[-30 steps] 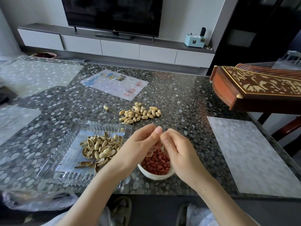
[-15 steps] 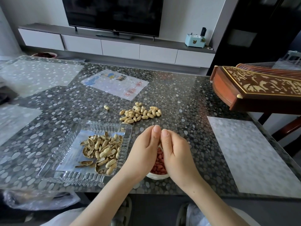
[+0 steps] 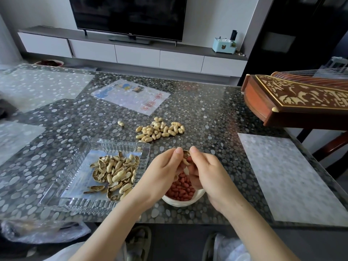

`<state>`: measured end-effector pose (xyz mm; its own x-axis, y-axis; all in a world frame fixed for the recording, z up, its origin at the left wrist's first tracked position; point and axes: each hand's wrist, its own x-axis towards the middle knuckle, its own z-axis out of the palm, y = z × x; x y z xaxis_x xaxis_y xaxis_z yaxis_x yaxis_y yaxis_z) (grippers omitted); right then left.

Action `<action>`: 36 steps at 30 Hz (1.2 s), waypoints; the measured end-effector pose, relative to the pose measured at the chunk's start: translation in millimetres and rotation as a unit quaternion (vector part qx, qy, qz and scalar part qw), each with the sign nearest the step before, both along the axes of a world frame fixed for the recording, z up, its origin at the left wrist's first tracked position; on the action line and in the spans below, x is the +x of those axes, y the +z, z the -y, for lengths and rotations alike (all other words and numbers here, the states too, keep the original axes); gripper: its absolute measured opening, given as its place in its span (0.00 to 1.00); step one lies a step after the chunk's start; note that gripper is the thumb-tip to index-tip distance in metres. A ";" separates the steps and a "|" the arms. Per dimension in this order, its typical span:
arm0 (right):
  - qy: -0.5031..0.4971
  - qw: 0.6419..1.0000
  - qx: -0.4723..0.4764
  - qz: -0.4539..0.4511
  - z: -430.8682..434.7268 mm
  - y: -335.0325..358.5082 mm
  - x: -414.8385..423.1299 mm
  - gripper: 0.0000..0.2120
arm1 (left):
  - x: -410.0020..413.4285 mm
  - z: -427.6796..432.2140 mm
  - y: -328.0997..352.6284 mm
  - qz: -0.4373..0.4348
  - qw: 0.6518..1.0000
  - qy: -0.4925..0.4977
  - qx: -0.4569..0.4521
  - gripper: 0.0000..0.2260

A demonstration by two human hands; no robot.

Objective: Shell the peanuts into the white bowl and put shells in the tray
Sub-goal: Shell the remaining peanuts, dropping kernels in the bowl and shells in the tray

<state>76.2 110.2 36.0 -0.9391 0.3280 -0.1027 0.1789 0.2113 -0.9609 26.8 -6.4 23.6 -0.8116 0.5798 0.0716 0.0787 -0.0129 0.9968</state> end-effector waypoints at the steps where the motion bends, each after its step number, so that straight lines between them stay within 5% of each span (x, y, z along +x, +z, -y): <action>1: -0.001 0.999 -0.026 0.024 -2.1 0.2 -1.1 0.24 | -0.6 -0.2 1.0 0.007 1.000 -0.005 -0.002 0.20; 9: 0.016 0.972 -0.199 0.125 -18.5 4.8 -3.9 0.20 | -3.9 -3.4 3.2 0.098 0.994 0.028 -0.048 0.18; 11: -0.004 0.986 -0.118 0.120 -22.2 5.3 -2.7 0.22 | -8.2 -1.5 2.5 0.045 0.992 0.054 -0.102 0.19; 13: -0.014 0.992 0.077 0.098 -25.2 3.5 -1.1 0.24 | -10.2 0.6 0.0 -0.078 0.972 0.085 -0.206 0.21; 15: -0.004 0.967 0.247 0.059 -28.0 -2.5 -1.4 0.25 | -10.2 0.9 -1.7 -0.167 0.937 0.114 -0.286 0.20; 17: 0.002 0.949 0.314 0.032 -30.5 -9.4 -2.4 0.25 | -11.1 0.6 -2.9 -0.224 0.900 0.135 -0.348 0.22; 19: 0.000 0.949 0.315 0.011 -32.6 -14.2 -4.3 0.24 | -14.6 2.0 -4.2 -0.245 0.882 0.148 -0.374 0.23; 28: 0.010 0.985 0.164 -0.046 -20.9 -10.1 -10.5 0.11 | -46.7 43.0 -6.4 -0.126 0.913 0.218 -0.320 0.20; 36: 0.152 0.946 0.269 -0.095 44.5 -2.8 -43.6 0.07 | -71.8 91.3 -15.5 -0.174 0.794 0.287 -0.507 0.16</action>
<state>32.7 65.7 33.2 -0.9833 -0.0035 0.1817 -0.1334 0.6932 -0.7083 -45.0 -97.7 8.1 -0.9964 0.0237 0.0818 0.0538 0.9196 0.3891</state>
